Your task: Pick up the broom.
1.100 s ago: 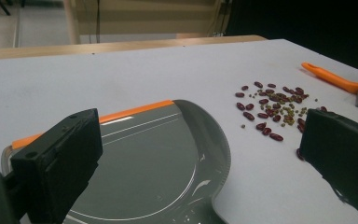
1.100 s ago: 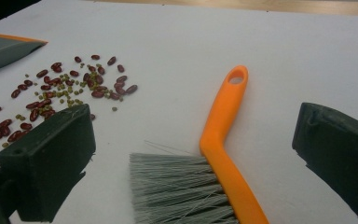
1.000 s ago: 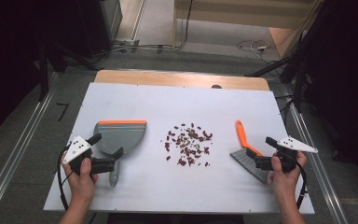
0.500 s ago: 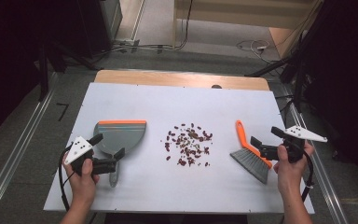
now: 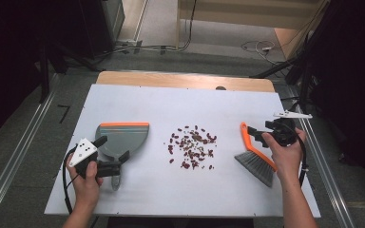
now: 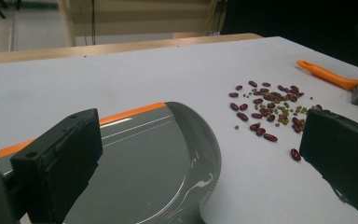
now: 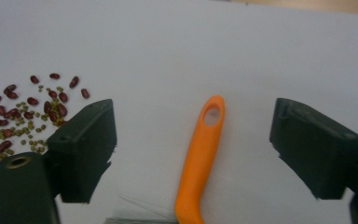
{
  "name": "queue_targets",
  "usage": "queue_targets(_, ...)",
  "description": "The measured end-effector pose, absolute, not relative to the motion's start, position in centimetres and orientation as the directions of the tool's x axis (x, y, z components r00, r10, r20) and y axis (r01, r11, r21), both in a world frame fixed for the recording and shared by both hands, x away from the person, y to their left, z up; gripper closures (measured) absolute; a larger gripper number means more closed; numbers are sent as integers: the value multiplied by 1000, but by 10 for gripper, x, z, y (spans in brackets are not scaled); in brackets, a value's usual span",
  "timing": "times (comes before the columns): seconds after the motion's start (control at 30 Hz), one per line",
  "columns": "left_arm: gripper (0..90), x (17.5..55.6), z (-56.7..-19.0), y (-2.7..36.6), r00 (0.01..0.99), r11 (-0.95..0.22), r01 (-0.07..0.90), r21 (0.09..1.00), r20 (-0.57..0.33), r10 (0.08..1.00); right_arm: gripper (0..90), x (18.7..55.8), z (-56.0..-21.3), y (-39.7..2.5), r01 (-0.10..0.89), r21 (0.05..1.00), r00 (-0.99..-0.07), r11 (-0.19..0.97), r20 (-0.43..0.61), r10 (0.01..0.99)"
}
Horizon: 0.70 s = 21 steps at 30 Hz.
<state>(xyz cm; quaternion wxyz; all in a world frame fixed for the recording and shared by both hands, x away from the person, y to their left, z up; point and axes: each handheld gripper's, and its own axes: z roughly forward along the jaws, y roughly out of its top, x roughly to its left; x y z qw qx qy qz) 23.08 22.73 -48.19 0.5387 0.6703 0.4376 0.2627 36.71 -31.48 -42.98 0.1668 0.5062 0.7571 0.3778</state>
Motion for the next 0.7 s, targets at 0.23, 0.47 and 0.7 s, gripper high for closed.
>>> queue_targets(0.23,0,230,-482,227,481,-38,305,952,-120,869,443,376,-449,-309,730,643,-388,233,109,915)
queue_targets(0.47,0,230,-482,227,480,-40,304,952,-117,869,528,381,-459,-310,776,583,-401,240,164,901)
queue_targets(0.7,0,230,-482,226,483,-44,304,952,-114,868,574,382,-468,-304,847,484,-334,219,166,928)
